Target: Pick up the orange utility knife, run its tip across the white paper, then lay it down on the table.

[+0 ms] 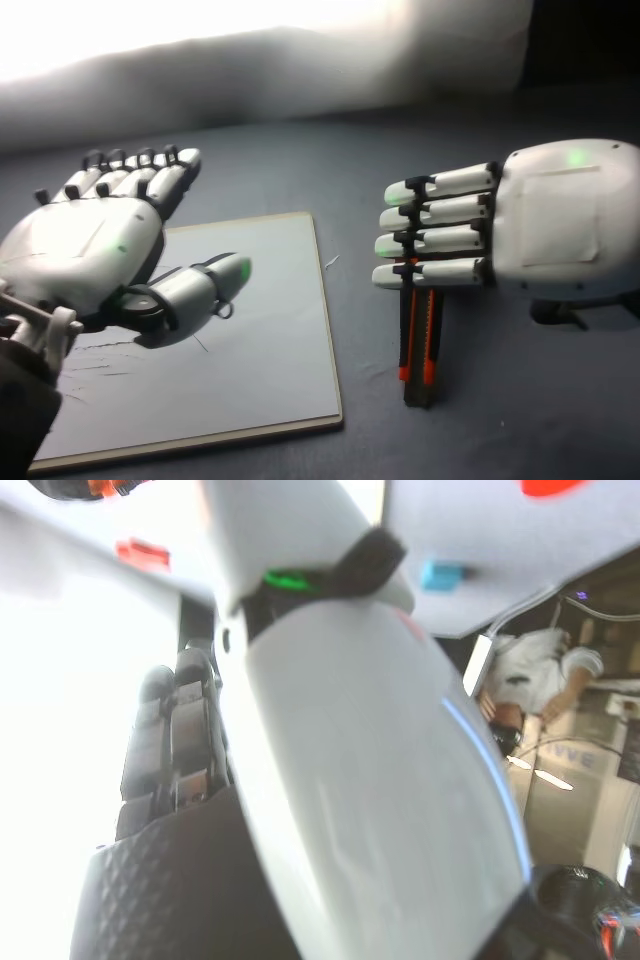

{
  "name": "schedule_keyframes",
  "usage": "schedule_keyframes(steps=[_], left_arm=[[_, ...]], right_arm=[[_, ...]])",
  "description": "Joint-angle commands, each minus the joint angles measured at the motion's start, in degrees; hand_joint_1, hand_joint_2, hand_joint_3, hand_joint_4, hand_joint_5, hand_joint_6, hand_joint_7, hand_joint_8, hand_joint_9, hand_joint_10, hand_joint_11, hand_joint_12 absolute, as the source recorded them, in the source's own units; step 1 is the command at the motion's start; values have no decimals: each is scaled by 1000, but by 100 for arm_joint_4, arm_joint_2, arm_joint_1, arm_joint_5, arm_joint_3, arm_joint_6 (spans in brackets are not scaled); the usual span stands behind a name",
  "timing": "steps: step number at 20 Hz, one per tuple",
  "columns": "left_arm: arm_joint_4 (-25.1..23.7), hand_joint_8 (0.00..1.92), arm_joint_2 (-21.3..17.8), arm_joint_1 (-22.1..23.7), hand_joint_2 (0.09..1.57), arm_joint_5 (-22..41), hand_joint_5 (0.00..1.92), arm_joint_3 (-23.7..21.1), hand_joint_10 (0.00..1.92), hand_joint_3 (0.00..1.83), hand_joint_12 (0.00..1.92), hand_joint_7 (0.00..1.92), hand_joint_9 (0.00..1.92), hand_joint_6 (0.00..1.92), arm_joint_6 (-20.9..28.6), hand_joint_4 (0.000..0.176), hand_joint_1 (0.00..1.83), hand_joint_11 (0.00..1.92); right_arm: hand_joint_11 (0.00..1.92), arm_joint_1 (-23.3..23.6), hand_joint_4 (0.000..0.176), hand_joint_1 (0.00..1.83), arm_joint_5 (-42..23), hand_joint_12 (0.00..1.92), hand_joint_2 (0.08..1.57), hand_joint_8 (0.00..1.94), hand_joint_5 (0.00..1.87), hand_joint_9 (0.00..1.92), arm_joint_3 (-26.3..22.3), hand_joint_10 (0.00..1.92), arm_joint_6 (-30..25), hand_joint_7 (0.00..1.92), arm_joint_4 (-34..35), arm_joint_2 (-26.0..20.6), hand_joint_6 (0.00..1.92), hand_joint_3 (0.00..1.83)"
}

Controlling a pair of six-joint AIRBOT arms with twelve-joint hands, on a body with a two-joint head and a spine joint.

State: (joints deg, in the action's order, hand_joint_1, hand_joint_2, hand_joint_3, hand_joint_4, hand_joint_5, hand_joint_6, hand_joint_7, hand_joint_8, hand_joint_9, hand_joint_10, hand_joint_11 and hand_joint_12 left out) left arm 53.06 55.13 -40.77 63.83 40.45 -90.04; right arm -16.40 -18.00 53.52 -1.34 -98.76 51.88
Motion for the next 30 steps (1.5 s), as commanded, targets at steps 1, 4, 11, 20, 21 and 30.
schedule_keyframes(steps=[1, 4, 11, 20, 21, 30], left_arm=[[-304, 5, -17, 40, 1319, 523, 39, 18, 7, 2, 431, 120, 99, 4, 3, 0, 139, 0], [-259, 2, -19, 36, 1302, 610, 2, -55, 4, 0, 272, 62, 32, 0, -141, 0, 223, 0], [30, 0, -69, -22, 1294, 611, 31, -223, 2, 0, 320, 36, 36, 3, -251, 0, 245, 0], [258, 5, -69, -62, 1306, 695, 33, -212, 7, 3, 287, 22, 34, 5, -246, 0, 200, 0], [283, 6, -69, -62, 1307, 704, 30, -210, 6, 3, 292, 27, 35, 3, -245, 0, 207, 0], [420, 2, -66, -77, 1323, 741, 0, -194, 1, 5, 300, 8, 40, 0, -234, 0, 160, 0]], right_arm=[[0, 8, 0, 1055, 111, 0, 1085, 0, 0, 0, 43, 0, 26, 0, 167, 30, 0, 0], [0, -124, 0, 1049, 180, 0, 1077, 0, 0, 0, 292, 0, 87, 0, 167, 361, 0, 0], [0, -248, 0, 1046, 216, 0, 1093, 0, 0, 0, 893, 0, 277, 0, 166, 1062, 0, 0], [0, -468, 0, 1054, 400, 0, 1120, 0, 0, 0, 1419, 0, 164, 0, 181, 1760, 0, 9], [0, -501, 0, 1057, 409, 0, 1115, 0, 0, 0, 1471, 0, 162, 0, 182, 1802, 0, 6], [0, -578, 0, 1012, 414, 0, 1176, 0, 0, 0, 1712, 0, 148, 0, 186, 1985, 0, 30]])
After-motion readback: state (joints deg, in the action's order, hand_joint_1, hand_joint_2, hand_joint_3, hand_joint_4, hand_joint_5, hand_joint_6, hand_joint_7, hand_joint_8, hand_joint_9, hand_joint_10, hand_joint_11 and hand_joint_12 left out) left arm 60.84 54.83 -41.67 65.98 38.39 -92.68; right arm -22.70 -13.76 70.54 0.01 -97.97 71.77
